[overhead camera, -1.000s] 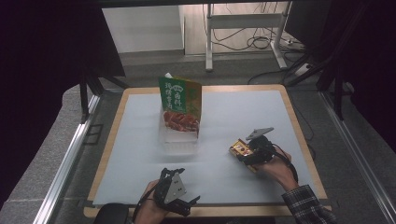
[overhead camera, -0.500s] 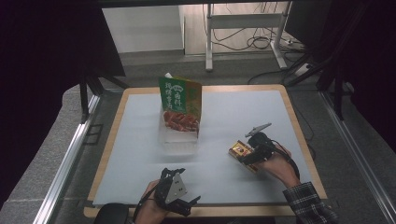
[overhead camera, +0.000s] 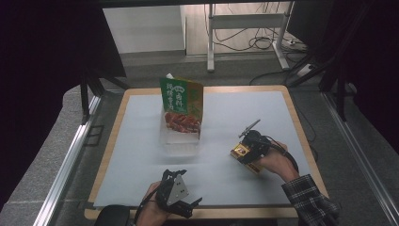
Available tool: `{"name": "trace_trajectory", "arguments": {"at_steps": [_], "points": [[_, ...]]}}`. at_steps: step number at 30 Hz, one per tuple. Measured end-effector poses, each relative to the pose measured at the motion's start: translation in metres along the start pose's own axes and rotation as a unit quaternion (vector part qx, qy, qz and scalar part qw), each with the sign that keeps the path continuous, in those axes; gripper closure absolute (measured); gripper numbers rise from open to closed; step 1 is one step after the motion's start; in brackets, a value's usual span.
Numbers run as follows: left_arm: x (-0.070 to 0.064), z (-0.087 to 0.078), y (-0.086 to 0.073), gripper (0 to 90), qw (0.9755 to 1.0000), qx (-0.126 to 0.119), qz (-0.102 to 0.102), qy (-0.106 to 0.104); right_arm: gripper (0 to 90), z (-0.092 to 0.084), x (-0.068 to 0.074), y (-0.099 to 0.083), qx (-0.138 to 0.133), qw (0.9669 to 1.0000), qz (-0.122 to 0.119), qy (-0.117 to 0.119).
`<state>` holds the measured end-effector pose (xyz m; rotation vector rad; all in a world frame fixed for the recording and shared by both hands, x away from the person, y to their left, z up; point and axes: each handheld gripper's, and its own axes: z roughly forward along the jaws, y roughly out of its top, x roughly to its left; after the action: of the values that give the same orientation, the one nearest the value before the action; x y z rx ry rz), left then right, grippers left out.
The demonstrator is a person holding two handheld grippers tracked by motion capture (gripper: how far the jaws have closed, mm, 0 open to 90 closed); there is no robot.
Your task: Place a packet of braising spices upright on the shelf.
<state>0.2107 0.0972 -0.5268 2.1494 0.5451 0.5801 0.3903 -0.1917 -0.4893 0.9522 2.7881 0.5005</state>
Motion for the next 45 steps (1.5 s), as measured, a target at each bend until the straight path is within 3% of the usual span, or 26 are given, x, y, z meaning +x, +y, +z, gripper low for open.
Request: {"name": "trace_trajectory", "arguments": {"at_steps": [12, 20, 26, 30, 33, 45], "points": [[0.000, 0.000, 0.000, 1.6, 1.0000, 0.001, 0.001, -0.001, 28.3, 0.014, 0.001, 0.016, 0.052, 0.9985, -0.011, -0.009], [0.000, 0.000, 0.000, 1.6, 1.0000, 0.002, 0.003, 0.000, 31.0, 0.015, 0.003, 0.018, 0.059, 0.9980, -0.017, -0.012], [0.000, 0.000, 0.000, 1.6, 1.0000, 0.002, 0.003, 0.001, 31.3, 0.005, 0.002, 0.016, 0.026, 0.9996, -0.008, -0.010], [0.000, 0.000, 0.000, 1.6, 1.0000, -0.002, 0.000, 0.002, 31.4, -0.005, 0.001, 0.011, -0.018, 0.9998, -0.007, -0.008], [0.001, -0.001, 0.000, 1.6, 1.0000, 0.002, 0.005, 0.002, 31.5, -0.010, 0.000, 0.008, -0.035, 0.9993, -0.004, -0.005], [0.000, -0.001, 0.000, 1.6, 1.0000, -0.001, 0.001, 0.003, 31.6, -0.027, -0.001, 0.002, -0.110, 0.9940, 0.004, 0.001]]}}
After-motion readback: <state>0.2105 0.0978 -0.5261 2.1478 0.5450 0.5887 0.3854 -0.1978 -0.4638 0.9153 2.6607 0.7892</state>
